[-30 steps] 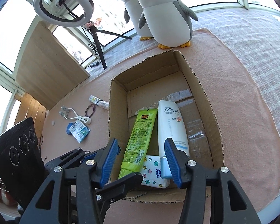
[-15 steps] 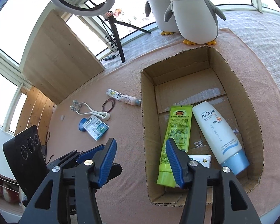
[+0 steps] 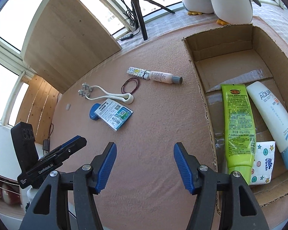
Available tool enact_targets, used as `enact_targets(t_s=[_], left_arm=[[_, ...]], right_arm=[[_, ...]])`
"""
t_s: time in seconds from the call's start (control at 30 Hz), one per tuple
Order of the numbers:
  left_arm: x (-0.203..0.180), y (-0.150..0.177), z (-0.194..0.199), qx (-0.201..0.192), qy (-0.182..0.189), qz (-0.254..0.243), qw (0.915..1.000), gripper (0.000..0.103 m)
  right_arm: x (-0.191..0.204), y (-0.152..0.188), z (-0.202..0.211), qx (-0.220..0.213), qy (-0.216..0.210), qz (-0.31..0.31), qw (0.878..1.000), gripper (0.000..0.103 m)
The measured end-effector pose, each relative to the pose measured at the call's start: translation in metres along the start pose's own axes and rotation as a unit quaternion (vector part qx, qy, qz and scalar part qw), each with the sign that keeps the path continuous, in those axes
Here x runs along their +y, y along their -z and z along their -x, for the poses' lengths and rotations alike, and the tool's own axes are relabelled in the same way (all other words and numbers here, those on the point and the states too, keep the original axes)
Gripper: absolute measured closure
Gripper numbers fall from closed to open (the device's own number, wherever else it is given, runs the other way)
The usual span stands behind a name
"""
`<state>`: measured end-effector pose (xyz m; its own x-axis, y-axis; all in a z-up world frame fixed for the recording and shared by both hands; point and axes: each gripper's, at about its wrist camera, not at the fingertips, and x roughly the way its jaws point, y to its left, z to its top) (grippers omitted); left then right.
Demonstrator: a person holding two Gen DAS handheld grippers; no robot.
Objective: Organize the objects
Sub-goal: 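Grasp the small white cup piece with left gripper while right gripper grasps purple rubber band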
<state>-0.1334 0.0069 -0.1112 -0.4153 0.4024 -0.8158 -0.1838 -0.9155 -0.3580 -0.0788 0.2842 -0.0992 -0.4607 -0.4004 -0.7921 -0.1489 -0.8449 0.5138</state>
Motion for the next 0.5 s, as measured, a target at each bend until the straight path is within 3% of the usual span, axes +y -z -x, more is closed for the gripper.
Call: enact_targets(t_s=[0.27,0.5], left_arm=[[0.049,-0.008,0.010,-0.012,-0.040,0.021,0.9989,0.033],[0.051,-0.026,-0.004,-0.015,-0.070,-0.030,0.9970,0.033]], right_arm=[[0.011,0.004,-0.019,0.014,0.012,0.005,1.000,0.045],[0.009,-0.036,-0.044,0.024,0.016,-0.009,1.000,0.045]])
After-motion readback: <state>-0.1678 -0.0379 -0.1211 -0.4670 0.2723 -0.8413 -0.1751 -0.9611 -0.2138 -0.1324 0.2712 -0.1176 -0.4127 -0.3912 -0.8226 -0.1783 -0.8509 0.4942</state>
